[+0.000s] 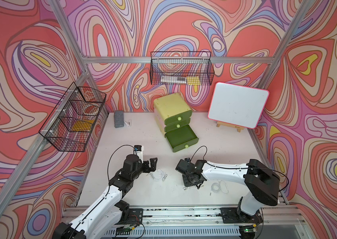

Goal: Place the wired earphones into the drawer by color
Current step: Pick up the wired earphones from the center of the board.

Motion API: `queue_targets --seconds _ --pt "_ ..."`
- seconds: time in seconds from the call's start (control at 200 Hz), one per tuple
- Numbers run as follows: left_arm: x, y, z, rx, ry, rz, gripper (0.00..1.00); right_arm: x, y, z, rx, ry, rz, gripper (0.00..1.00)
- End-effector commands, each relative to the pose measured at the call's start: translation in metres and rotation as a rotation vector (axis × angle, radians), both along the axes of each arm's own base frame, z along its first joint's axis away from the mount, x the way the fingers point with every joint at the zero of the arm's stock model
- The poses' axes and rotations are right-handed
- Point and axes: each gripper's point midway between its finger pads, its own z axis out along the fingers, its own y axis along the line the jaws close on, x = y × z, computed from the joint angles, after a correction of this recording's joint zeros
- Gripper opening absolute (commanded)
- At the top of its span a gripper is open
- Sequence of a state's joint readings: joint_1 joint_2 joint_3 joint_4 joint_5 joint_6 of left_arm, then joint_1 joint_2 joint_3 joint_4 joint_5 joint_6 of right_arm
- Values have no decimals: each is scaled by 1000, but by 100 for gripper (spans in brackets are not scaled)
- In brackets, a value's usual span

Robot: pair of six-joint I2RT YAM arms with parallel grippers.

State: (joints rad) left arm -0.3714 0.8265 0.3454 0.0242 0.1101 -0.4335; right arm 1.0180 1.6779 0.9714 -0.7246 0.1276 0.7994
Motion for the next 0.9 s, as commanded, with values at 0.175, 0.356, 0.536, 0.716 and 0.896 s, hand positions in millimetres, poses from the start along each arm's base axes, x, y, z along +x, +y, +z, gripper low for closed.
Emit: queue_targets --seconds 0.175,0.356,0.536,0.716,0.896 --pt "2 1 5 8 -19 -7 99 2 2 4 3 -22 -2 1" --pt "2 1 5 7 -21 -6 99 8 4 23 25 -60 -4 0" --pt "2 1 6 5 -21 -7 99 16 7 54 60 -126 -6 0" --pt "2 1 6 6 -21 -6 99 26 7 84 75 -197 2 0" --pt "1 0 6 3 -22 -12 99 46 11 121 78 -313 26 0"
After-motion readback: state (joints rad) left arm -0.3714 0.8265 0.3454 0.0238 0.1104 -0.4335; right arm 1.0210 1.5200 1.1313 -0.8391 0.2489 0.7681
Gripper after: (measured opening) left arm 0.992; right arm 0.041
